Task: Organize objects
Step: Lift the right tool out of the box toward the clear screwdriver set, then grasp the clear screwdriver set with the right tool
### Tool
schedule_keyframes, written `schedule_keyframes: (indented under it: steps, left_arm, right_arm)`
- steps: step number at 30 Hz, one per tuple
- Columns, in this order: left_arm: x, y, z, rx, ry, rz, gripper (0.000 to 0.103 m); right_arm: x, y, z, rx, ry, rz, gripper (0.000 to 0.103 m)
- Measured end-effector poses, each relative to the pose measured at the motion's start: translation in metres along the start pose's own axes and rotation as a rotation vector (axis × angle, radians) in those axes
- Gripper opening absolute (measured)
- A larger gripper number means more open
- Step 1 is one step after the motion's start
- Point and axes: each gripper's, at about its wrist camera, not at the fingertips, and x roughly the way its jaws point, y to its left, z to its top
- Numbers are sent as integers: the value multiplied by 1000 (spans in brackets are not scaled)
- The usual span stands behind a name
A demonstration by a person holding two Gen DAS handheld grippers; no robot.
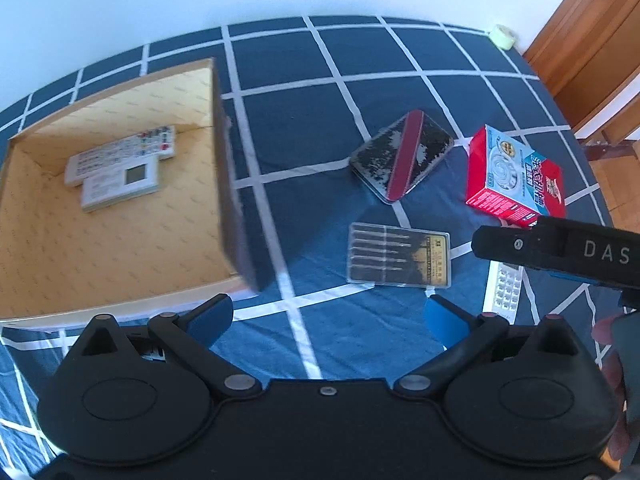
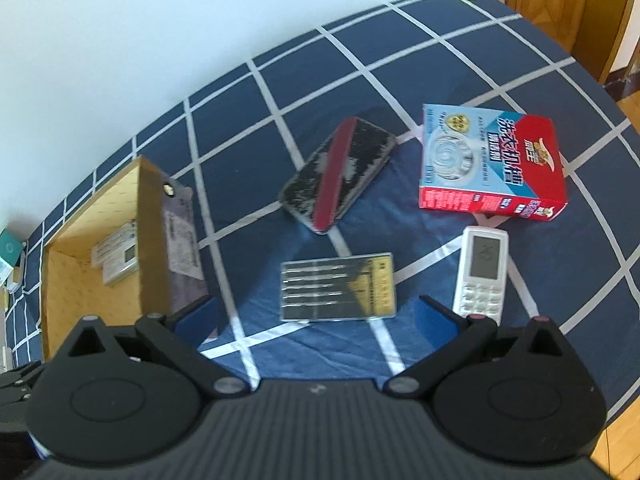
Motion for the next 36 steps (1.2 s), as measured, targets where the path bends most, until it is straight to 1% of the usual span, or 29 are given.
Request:
schedule_keyframes:
  steps: [4,11,22,28,32,35,36]
  left_arm:
    - [18,-15,7,7,32,4,103]
    - [54,-31,16,39,95,20,103]
    - [115,-33,30,44,196,26,102]
    - [142,-31,35,34,242,4,100]
    - [155,-32,36,38,271,-8,93]
    - [163,-32,36,27,290,-24,88]
    - [165,-32,36,26,295,-29,87]
  right_arm:
    - [11,-15,10,-6,28,-4,103]
    - [38,-28,19,6,70,-20,103]
    - [101,-34,28,26,174,-45,103]
    - [130,-37,32,34,231,-62,102]
    - [143,-37,35,29,258,-61,98]
    - [151,-38,35,29,282,-54,89]
    - [152,-38,35,29,285,-54,85]
